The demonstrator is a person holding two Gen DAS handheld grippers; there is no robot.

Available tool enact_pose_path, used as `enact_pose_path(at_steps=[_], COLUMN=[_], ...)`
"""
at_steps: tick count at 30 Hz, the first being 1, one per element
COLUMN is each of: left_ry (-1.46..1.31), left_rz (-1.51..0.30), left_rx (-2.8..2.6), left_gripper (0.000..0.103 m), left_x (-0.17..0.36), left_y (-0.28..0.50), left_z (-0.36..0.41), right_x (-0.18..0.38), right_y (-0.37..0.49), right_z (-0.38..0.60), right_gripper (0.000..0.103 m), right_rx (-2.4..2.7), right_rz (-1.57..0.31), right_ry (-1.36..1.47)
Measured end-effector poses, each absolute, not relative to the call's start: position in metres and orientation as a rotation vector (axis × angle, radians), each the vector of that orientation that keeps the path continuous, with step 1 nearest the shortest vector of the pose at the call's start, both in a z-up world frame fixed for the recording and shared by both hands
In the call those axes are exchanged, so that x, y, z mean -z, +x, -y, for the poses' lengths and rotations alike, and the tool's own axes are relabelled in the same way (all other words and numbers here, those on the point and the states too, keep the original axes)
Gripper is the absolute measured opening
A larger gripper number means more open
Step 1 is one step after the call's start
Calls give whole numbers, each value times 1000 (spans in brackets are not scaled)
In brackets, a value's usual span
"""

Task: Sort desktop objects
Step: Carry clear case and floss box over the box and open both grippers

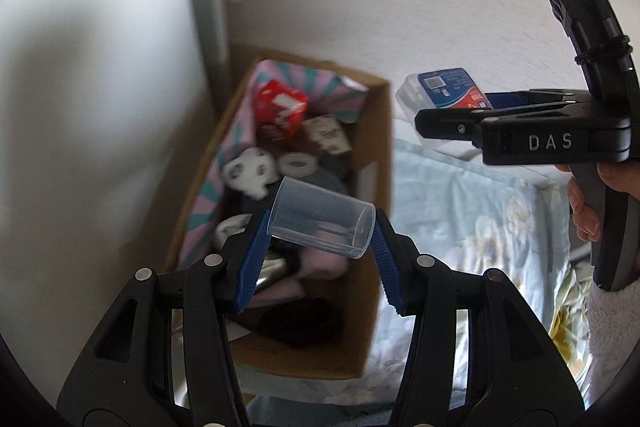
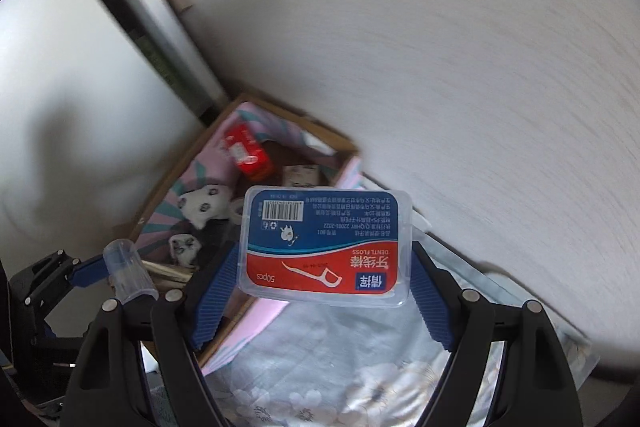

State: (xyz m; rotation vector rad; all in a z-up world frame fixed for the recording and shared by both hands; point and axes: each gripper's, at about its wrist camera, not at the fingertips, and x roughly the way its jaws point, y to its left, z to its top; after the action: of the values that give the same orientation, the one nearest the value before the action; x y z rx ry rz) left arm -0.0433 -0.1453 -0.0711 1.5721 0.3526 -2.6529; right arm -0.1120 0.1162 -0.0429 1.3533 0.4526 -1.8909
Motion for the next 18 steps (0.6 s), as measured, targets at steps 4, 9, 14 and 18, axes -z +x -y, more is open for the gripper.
enact_pose_path(at_steps=[4, 9, 14, 18], left_ry=[1580, 1603, 1612, 1616], left_rz=[-396, -421, -423, -426], left_rx=[2579, 2521, 2486, 2467], left_gripper=[47, 47, 47, 47], left_x=[84, 96, 101, 103], left_y=[-39, -35, -33, -31], left_z=[163, 173, 176, 176], right_x=[53, 72, 89, 98], right_y=[-97, -79, -73, -71], right_z=[-80, -42, -26, -20], right_gripper=[78, 78, 78, 78], right_rx=[1780, 1652, 1583, 1553], right_rz=[-536, -663, -708, -734], right_ry=[1325, 1302, 1318, 1322])
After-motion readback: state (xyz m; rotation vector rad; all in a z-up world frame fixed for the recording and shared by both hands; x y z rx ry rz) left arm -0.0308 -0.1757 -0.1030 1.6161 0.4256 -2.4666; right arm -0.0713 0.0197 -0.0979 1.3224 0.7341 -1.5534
